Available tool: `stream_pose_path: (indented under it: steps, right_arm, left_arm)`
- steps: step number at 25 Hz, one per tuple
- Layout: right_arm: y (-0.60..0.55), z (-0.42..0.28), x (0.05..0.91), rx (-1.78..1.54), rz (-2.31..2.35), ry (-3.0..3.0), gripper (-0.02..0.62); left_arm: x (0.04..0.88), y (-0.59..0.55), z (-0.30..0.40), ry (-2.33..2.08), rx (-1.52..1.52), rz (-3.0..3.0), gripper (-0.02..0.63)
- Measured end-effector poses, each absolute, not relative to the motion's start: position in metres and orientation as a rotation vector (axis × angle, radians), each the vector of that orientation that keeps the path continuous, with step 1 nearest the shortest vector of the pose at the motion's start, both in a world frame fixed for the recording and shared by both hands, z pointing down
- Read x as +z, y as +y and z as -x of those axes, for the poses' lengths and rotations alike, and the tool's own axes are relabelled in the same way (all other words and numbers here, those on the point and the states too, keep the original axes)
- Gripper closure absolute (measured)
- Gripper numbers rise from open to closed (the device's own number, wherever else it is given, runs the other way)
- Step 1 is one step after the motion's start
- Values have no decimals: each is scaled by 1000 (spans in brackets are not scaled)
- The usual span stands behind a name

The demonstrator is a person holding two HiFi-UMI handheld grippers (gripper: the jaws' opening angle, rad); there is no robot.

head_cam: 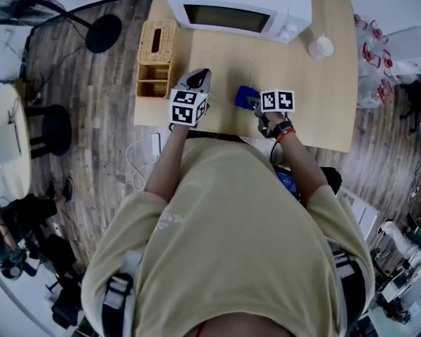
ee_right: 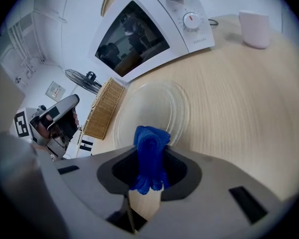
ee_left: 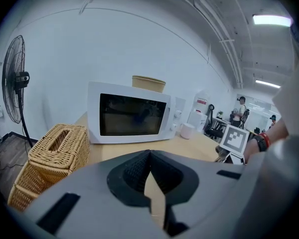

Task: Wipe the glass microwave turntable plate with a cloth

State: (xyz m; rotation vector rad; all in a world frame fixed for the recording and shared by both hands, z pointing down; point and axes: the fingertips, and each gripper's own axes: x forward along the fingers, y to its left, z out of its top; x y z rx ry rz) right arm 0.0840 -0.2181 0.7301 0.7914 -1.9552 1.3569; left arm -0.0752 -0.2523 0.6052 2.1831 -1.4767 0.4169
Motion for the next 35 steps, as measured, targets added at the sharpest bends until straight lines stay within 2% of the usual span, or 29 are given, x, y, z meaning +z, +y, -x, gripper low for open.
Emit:
stream_pose_path:
  steps: [4,15,20,27,31,35]
  right_arm:
    - [-240,-75,699,1253,-870,-2038,486]
    - [-314,-15,548,848,-1109,-2370,486]
    - [-343,-8,498,720,-1236,-2460,486]
    - [-387,-1,405,362,-1459,-2582,486]
    - [-398,2,376,250,-1528,-2607,488]
    - [-401,0,375,273,-1543,-2597,491]
  left_arm:
    - [590,-266,85,-1470,399,-2216,586]
    - [512,-314,126,-1565,270,-2315,586]
    - [466,-336,137,-1636,217,-2389,586]
    - [388,-366,146,-1786,110,-2473,586]
    - [361,-371,153,-1847,54,-2489,586]
    - [355,-372,154,-1864,38,-2479,586]
